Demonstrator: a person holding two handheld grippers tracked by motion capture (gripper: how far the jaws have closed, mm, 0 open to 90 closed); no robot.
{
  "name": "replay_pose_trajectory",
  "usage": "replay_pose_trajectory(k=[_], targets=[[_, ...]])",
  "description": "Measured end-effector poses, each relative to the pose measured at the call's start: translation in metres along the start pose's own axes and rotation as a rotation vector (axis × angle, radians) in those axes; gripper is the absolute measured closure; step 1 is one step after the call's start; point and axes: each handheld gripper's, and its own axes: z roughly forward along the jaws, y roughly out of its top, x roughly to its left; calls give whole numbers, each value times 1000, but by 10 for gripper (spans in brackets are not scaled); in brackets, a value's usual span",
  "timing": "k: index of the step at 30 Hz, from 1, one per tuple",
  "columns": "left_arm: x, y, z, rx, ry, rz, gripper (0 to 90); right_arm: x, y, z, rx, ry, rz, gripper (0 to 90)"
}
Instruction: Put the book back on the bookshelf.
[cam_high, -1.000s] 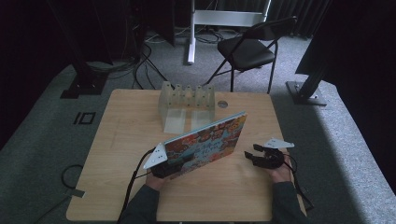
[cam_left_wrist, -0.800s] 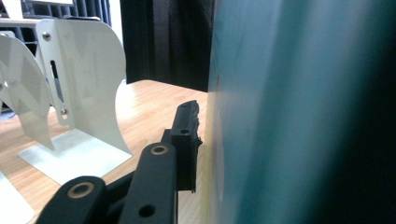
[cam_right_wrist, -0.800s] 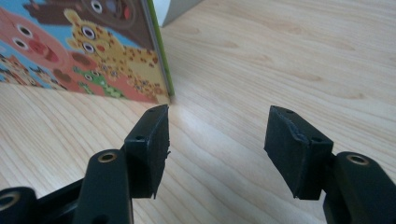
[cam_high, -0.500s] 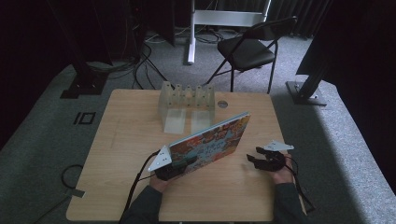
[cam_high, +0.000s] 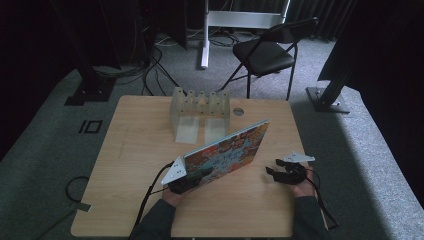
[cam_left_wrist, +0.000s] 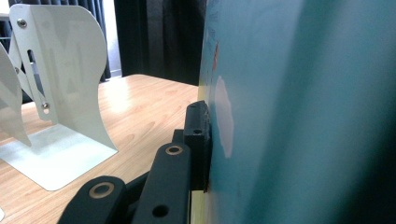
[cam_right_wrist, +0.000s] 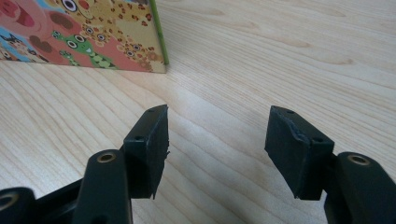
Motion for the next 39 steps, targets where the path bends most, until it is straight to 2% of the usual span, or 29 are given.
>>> replay_pose_trajectory(k=[4,9,13,15,26,33,39], targets=[[0,-2,1,2,0,-4,750,0,-1,1,4,0,1,390],[-1,-7,3,13,-6,-20,761,1,-2,4,18,-3,-4,381],[-2,-7,4,13,-2,-8,773,2,-3,7,39,-13,-22,374],[-4,-6,5,14,4,6,780,2,-4,8,44,-13,-21,373],[-7,-6,5,17,22,16,798,0,-5,8,39,-11,-8,370],[-9,-2,1,30,32,30,807,0,-5,8,39,-9,-7,367],[-6,1,-7,40,35,10,810,0,-5,8,42,-9,-7,331]])
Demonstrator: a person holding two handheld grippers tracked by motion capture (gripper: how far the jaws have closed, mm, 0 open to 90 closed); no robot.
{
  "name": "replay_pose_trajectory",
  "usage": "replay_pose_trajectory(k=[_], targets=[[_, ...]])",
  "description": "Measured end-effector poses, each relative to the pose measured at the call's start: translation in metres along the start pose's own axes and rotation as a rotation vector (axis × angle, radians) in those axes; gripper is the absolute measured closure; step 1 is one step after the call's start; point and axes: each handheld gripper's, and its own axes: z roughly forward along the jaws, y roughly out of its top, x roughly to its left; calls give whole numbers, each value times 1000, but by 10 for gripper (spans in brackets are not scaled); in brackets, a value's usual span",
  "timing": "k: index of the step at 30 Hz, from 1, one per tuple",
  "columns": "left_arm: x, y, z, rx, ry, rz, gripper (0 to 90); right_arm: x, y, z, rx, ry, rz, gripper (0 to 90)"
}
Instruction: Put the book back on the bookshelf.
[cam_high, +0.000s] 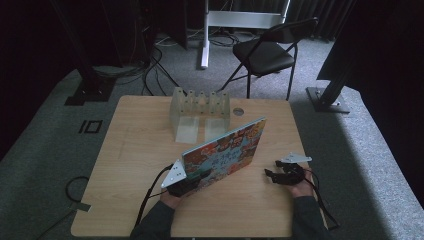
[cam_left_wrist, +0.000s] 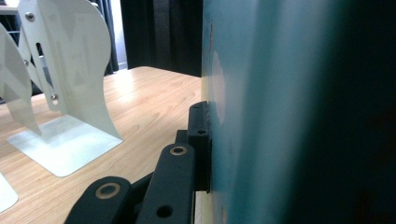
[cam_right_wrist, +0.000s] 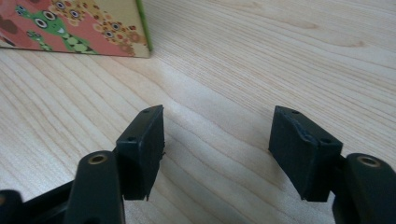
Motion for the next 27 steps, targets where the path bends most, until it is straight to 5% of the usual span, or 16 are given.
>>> replay_pose_trajectory(k=[27], targets=[[6,6,-26,-13,51,-38,812,2,2,3,30,-31,-10,183]])
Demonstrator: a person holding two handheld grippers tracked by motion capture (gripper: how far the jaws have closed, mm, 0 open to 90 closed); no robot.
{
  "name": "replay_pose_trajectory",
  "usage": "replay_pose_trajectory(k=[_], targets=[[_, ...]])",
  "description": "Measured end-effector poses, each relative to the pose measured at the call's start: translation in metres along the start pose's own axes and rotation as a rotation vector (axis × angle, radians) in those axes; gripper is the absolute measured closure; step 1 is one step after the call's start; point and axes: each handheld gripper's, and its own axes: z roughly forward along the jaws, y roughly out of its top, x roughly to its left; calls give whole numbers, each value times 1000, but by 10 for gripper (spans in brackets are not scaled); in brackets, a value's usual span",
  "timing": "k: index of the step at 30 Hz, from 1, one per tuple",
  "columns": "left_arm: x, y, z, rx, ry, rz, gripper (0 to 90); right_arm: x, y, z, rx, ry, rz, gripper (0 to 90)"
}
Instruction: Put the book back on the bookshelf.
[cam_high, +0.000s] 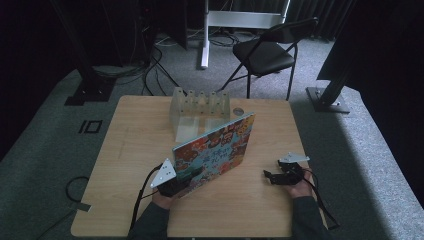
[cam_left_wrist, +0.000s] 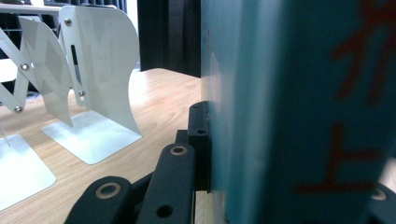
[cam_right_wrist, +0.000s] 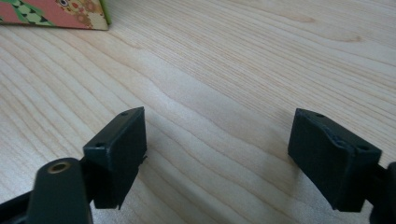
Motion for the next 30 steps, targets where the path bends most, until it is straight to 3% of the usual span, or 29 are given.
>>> replay_pose_trajectory(k=[30], targets=[[5,2,-24,3,72,7,810,0,0,1,2,3,-3,169]])
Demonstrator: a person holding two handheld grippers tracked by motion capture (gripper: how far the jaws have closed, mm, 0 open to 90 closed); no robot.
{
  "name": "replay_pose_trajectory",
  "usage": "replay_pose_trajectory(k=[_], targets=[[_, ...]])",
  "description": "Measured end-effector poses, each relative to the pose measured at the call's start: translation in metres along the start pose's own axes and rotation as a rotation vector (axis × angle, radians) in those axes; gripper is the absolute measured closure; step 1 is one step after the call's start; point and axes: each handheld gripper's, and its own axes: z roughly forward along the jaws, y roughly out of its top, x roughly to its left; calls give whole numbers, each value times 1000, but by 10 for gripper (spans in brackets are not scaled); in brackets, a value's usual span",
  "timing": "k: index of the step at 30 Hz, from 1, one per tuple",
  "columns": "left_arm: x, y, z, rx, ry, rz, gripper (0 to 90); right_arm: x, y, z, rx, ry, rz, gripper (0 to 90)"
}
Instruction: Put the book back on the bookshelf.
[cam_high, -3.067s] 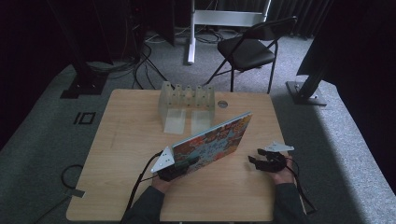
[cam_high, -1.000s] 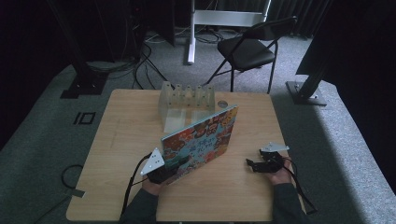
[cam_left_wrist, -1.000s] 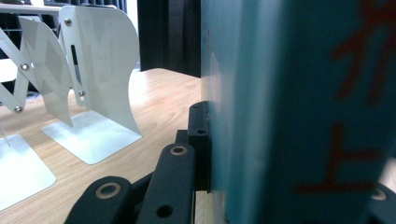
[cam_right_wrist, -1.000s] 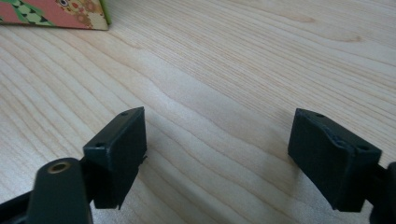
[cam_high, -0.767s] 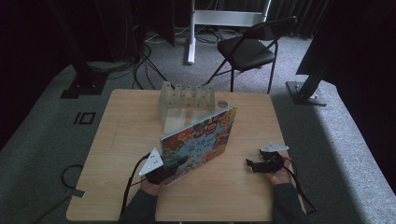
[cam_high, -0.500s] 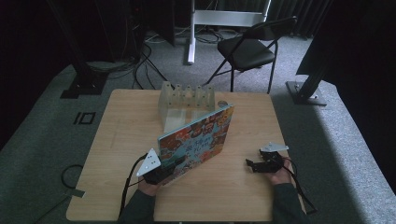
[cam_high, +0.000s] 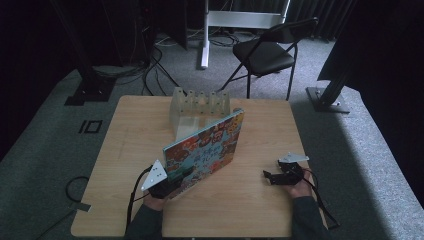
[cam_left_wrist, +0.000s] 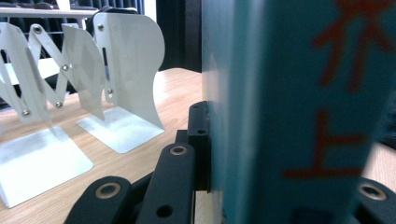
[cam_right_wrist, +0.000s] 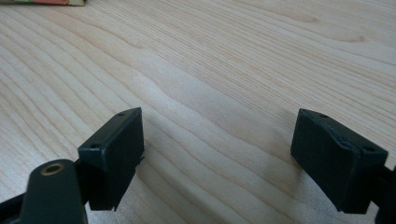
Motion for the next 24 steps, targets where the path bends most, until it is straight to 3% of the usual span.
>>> replay_pose_trajectory(k=[24], targets=[[10,-4,-16,-7,49,-28,810,0,0,0,0,0,-1,169]])
